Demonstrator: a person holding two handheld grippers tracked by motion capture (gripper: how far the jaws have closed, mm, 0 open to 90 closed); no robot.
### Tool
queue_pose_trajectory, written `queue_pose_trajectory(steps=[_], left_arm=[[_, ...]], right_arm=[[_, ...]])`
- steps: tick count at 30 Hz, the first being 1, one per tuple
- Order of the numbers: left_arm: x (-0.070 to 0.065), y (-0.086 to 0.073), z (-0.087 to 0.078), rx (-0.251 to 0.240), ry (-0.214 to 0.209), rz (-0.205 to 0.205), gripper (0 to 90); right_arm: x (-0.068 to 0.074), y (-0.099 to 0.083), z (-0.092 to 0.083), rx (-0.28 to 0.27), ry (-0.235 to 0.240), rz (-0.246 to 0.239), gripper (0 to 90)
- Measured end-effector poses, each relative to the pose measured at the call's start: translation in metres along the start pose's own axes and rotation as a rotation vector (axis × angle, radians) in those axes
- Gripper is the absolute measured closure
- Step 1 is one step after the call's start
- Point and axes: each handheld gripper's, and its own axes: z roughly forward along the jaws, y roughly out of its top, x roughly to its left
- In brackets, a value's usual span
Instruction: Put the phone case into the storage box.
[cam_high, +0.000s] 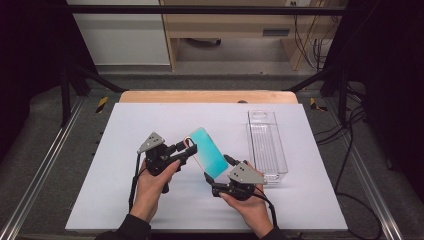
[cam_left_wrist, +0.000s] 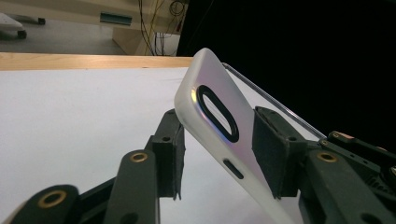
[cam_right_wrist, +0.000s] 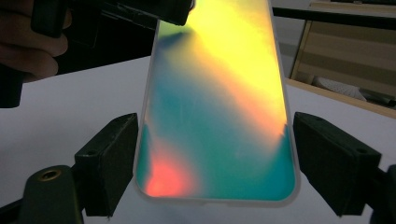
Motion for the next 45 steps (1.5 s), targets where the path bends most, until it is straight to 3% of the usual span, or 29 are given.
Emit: queue_pose_trajectory(steps=[15,20,25,29,31,34,41,45], left_arm=[[-0.002,0.001,-0.004,-0.023,-0.014,-0.045,63.3],[0.0,0.001,-0.005,-0.04,-0.056,-0.083,68.5],[-0.003,0.001,-0.007,-0.045,-0.116,-0.084,73.8],[-0.008,-0.001,-0.006,-0.049,-0.171,-0.103,79.8],[-0.01,-0.001,-0.006,-0.037,-0.141,-0.053,80.8],[-0.009,-0.002,-0.007,-0.034,-0.108,-0.02,81.0],[-0.007,0.002,-0.016,-0.072,-0.037,0.044,81.0],[-0.006,0.003,-0.021,-0.088,-0.006,0.07,81.0]], right_arm=[[0.0,-0.003,0.002,0.006,0.036,0.023,17.4],[0.0,-0.004,0.004,0.008,0.047,0.029,17.3],[0.0,-0.006,0.006,0.016,0.06,0.037,17.2],[0.0,-0.01,0.013,0.056,0.12,0.082,18.3],[0.001,-0.012,0.015,0.089,0.15,0.074,16.3],[0.002,-0.014,0.017,0.119,0.176,0.073,12.2],[-0.002,-0.011,0.015,0.1,0.159,0.11,10.4],[-0.003,-0.01,0.014,0.107,0.142,0.09,10.2]])
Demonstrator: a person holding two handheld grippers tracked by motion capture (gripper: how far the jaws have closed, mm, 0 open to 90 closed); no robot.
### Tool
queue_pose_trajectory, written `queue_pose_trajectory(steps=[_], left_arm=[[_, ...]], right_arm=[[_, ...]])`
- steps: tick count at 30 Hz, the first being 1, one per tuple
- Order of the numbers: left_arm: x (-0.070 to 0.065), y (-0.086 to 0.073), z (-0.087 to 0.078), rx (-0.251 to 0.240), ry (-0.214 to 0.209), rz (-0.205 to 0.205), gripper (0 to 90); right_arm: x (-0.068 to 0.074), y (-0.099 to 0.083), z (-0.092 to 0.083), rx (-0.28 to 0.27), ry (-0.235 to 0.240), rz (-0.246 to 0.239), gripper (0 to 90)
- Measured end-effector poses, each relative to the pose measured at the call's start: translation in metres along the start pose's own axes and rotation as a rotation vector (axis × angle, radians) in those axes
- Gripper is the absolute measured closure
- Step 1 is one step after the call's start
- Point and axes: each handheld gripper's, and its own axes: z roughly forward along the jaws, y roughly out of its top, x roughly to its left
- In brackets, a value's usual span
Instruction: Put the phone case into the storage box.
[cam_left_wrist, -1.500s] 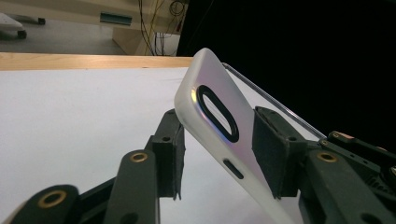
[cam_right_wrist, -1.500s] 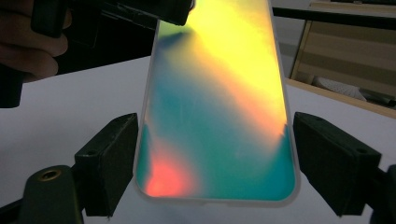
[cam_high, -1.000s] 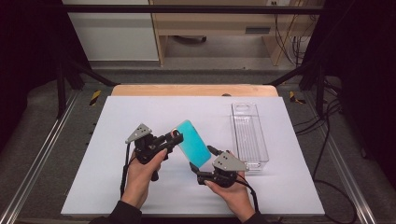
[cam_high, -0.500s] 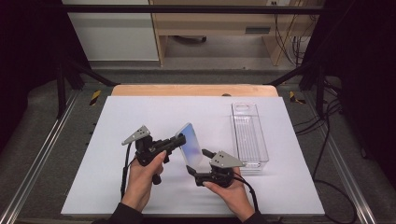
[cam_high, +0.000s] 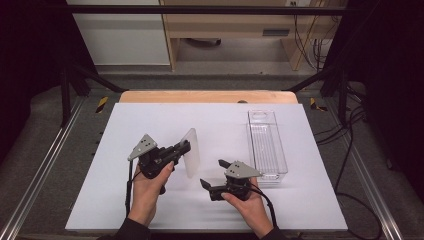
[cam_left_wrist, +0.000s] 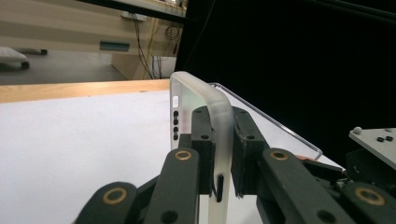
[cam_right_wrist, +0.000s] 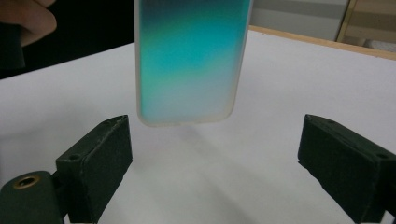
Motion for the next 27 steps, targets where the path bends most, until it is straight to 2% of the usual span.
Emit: queue_pose_trajectory(steps=[3,9,11,15,18,23,27], left_arm=[[-0.001,0.0,-0.001,0.001,0.008,0.014,81.0],[-0.004,0.001,0.0,0.007,0.006,0.042,81.0],[-0.005,0.0,0.0,0.006,0.002,0.044,81.0],[-0.007,0.0,0.001,0.004,-0.008,0.04,81.0],[-0.009,0.0,0.001,0.004,-0.012,0.045,81.1],[-0.013,0.0,0.001,0.011,-0.019,0.068,81.1],[-0.016,0.0,0.0,0.006,-0.028,0.074,81.0]], right_arm=[[0.0,-0.001,0.0,0.007,0.001,-0.016,9.7],[0.002,0.002,-0.004,-0.022,0.016,-0.023,10.0],[0.003,0.003,-0.006,-0.035,-0.004,-0.052,10.1],[0.002,0.003,-0.007,-0.056,-0.012,-0.044,9.7],[0.003,0.005,-0.009,-0.086,-0.037,-0.067,9.7],[0.0,0.009,-0.012,-0.129,-0.053,-0.046,9.1],[-0.003,0.019,-0.018,-0.116,-0.05,-0.022,5.1]])
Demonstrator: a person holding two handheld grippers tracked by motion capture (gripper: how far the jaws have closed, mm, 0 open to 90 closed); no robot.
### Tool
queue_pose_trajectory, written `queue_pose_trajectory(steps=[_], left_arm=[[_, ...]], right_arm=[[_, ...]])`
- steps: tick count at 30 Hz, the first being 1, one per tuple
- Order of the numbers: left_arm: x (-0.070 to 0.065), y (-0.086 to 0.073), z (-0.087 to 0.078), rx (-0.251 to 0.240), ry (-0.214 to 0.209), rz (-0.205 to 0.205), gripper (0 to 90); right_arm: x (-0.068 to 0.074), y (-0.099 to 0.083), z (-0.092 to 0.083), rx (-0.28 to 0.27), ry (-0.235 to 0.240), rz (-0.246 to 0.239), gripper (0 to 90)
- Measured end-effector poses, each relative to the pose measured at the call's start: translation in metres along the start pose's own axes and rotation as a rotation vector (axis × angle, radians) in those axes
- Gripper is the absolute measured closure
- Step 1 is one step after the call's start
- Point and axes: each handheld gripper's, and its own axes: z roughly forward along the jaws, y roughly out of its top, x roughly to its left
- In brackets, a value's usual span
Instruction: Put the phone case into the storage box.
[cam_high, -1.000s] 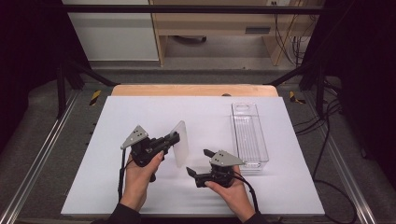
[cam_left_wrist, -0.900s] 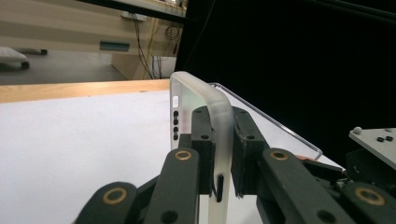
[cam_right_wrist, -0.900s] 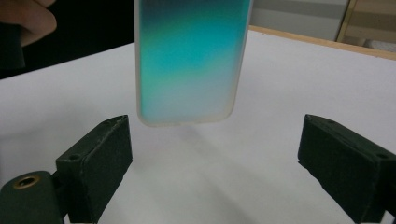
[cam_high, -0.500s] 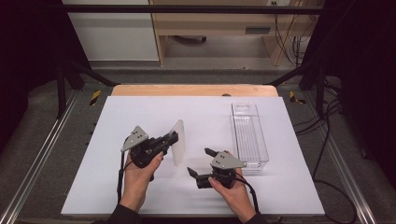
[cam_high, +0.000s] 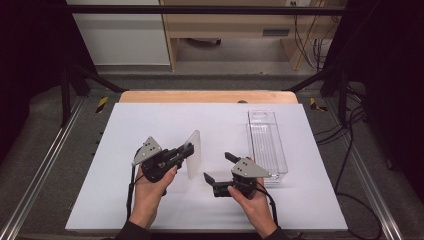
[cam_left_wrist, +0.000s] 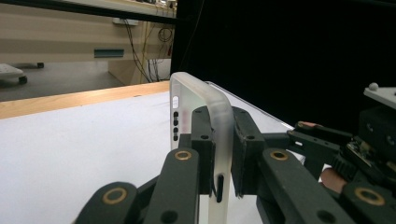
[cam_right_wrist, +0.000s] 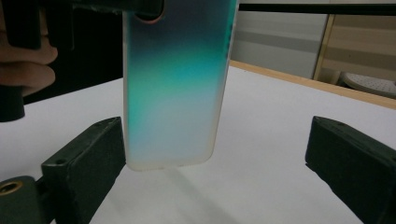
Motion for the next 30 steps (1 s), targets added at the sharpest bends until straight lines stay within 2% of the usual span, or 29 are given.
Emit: queue_pose_trajectory(steps=[5,7,15,21,30], left_arm=[[-0.005,0.0,0.0,-0.002,-0.022,0.005,81.0],[-0.006,0.0,0.0,-0.001,-0.029,0.011,81.0],[-0.015,0.003,-0.002,-0.006,-0.056,0.027,81.0],[-0.024,0.003,-0.001,0.0,-0.084,0.055,81.0],[-0.033,0.003,0.001,-0.001,-0.108,0.062,81.0]], right_arm=[[-0.004,0.009,-0.006,-0.029,0.062,0.04,2.5],[-0.004,0.012,-0.007,-0.028,0.072,0.051,2.2],[0.0,0.017,-0.009,-0.019,0.083,0.046,2.4],[0.002,0.019,-0.008,-0.018,0.09,0.039,2.7],[0.001,0.018,-0.008,-0.017,0.1,0.066,2.8]])
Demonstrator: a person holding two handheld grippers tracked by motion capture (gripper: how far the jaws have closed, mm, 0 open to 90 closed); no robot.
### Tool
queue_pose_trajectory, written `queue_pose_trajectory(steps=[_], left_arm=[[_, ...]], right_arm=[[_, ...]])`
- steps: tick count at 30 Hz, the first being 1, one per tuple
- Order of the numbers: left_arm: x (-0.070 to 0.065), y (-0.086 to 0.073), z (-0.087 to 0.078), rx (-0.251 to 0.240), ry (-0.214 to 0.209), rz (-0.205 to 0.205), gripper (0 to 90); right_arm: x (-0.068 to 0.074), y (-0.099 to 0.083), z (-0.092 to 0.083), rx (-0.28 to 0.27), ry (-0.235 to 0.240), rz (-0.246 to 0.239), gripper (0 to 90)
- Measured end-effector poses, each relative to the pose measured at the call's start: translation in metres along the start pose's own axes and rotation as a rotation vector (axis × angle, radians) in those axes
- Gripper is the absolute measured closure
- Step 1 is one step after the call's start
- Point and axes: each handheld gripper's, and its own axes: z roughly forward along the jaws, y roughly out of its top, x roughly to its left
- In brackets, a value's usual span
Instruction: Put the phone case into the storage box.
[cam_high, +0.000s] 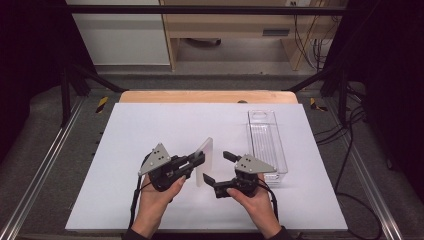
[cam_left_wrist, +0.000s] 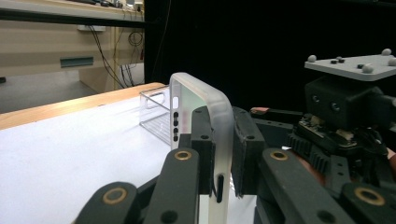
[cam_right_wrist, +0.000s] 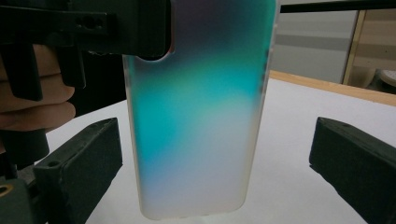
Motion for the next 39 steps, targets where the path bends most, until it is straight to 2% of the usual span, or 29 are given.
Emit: queue_pose_trajectory(steps=[10,19,34,39], left_arm=[[-0.01,0.0,0.006,0.004,-0.022,0.016,81.0],[-0.012,-0.001,0.01,0.004,-0.029,0.017,81.0],[-0.013,-0.001,0.011,0.003,-0.031,0.017,81.0],[-0.013,-0.001,0.011,0.003,-0.031,0.016,81.0]], right_arm=[[0.001,-0.001,0.003,-0.002,0.022,0.024,3.1],[0.001,-0.002,0.006,0.0,0.023,0.042,3.8],[0.002,-0.002,0.006,-0.008,0.004,0.025,15.9],[0.002,-0.003,0.006,-0.011,0.009,0.025,16.9]])
